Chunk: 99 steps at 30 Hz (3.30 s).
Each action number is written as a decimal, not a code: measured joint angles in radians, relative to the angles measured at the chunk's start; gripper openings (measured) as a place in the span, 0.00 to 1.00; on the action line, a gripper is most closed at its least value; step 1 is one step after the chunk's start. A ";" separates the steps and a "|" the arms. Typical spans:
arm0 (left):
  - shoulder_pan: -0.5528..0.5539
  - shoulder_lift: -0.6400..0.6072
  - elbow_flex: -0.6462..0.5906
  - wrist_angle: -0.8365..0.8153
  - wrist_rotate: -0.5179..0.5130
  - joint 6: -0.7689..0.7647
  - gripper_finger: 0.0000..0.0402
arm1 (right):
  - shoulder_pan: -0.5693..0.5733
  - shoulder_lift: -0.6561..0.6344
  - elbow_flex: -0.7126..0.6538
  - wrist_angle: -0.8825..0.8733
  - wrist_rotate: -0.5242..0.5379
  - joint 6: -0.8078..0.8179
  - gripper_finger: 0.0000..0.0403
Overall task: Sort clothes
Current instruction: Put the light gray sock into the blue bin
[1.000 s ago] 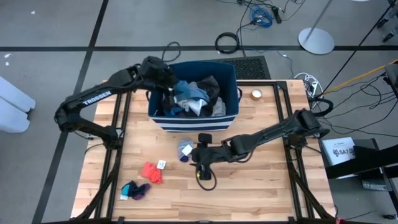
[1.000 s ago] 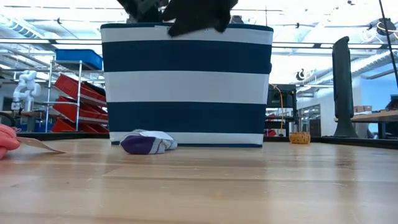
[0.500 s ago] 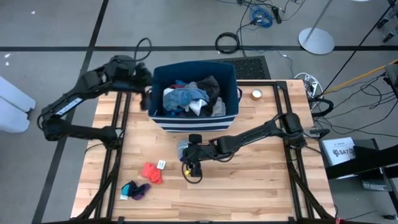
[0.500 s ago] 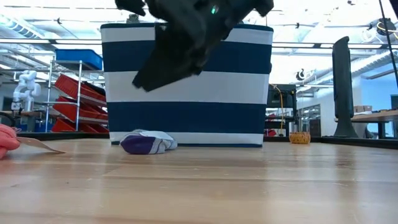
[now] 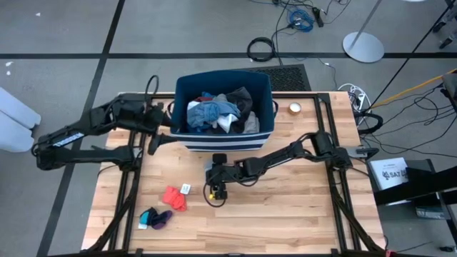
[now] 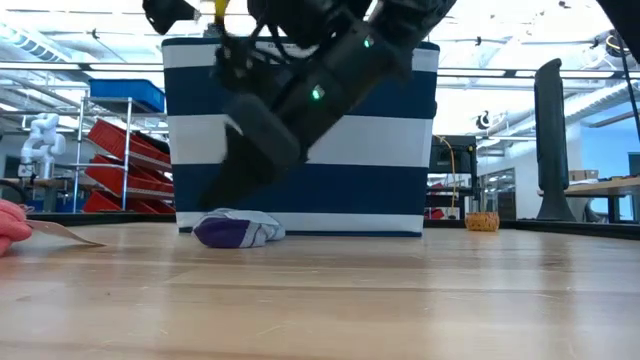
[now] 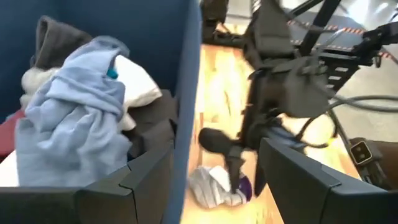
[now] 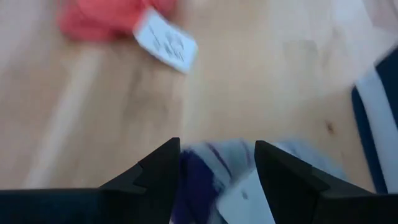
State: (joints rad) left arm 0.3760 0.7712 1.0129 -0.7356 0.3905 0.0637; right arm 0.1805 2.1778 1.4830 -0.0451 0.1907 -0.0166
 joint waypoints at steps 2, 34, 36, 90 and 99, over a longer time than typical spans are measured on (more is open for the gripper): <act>-0.019 -0.028 -0.031 0.029 -0.002 -0.006 0.61 | -0.009 0.012 -0.002 -0.010 0.014 0.004 0.48; -0.385 -0.097 -0.238 0.397 -0.120 -0.137 0.61 | -0.013 -0.113 -0.004 -0.179 -0.066 0.156 0.01; -0.402 -0.097 -0.238 0.406 -0.142 -0.137 0.61 | 0.000 -0.156 -0.003 -0.177 -0.064 0.144 0.01; -0.615 0.360 -0.236 0.755 -0.276 0.050 0.61 | 0.184 -0.469 -0.002 -0.155 0.178 0.084 0.00; -0.615 0.401 -0.236 0.822 -0.352 0.049 0.61 | 0.185 -0.469 -0.002 -0.144 0.175 0.084 0.00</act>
State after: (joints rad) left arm -0.2390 1.1721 0.7767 0.0860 0.0387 0.1131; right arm 0.3656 1.7092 1.4815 -0.1894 0.3656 0.0670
